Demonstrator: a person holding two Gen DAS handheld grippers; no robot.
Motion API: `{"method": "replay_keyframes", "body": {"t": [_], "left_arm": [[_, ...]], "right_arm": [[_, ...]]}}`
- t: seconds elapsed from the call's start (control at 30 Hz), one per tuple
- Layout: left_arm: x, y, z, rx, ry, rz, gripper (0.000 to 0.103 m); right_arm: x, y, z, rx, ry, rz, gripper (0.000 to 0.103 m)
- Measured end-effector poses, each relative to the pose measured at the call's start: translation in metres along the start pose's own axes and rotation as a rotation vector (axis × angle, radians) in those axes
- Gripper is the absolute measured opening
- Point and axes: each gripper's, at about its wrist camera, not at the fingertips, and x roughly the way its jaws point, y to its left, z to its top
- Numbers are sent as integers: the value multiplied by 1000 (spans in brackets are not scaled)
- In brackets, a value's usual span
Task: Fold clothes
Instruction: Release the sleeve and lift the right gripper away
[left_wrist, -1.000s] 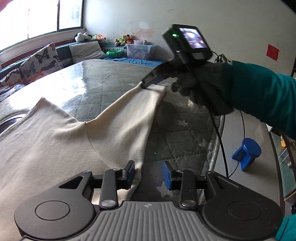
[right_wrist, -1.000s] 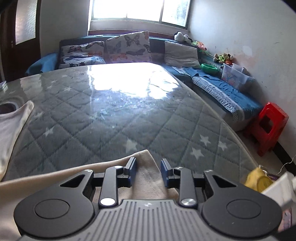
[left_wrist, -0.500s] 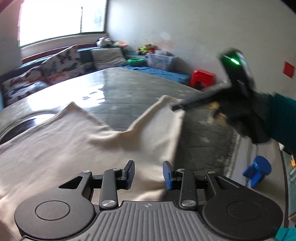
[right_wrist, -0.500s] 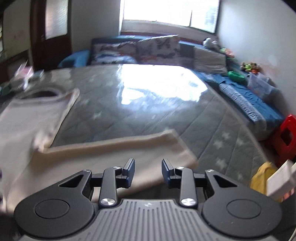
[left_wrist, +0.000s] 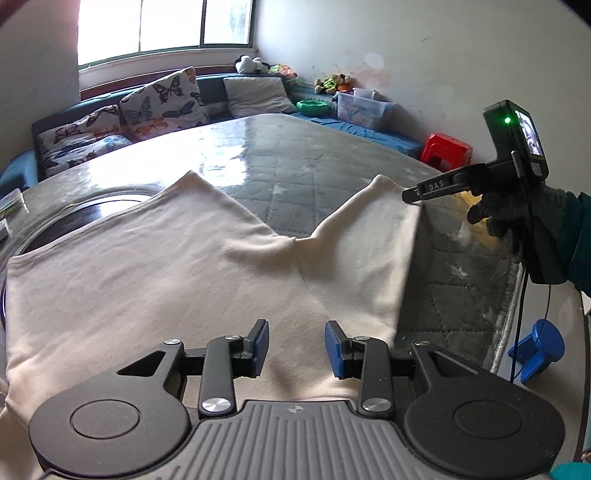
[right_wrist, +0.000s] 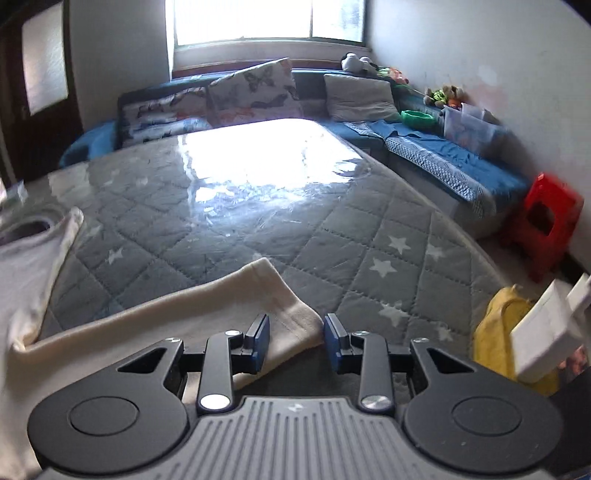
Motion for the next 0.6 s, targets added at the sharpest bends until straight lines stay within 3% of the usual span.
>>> {"method": "replay_keyframes", "body": {"t": [0.13,0.33,0.6], "left_arm": [[2,5,-1,-22,11,27,36],[-1,10,-1,-42,8,53,39],[-13,27,-4,-93,-10,94,39]], "right_arm": [[1,-1,0,21,-16,27,9],[-26,0,10,33,-99,84,7],[-97,42,34,-102,-230,275,7]]}}
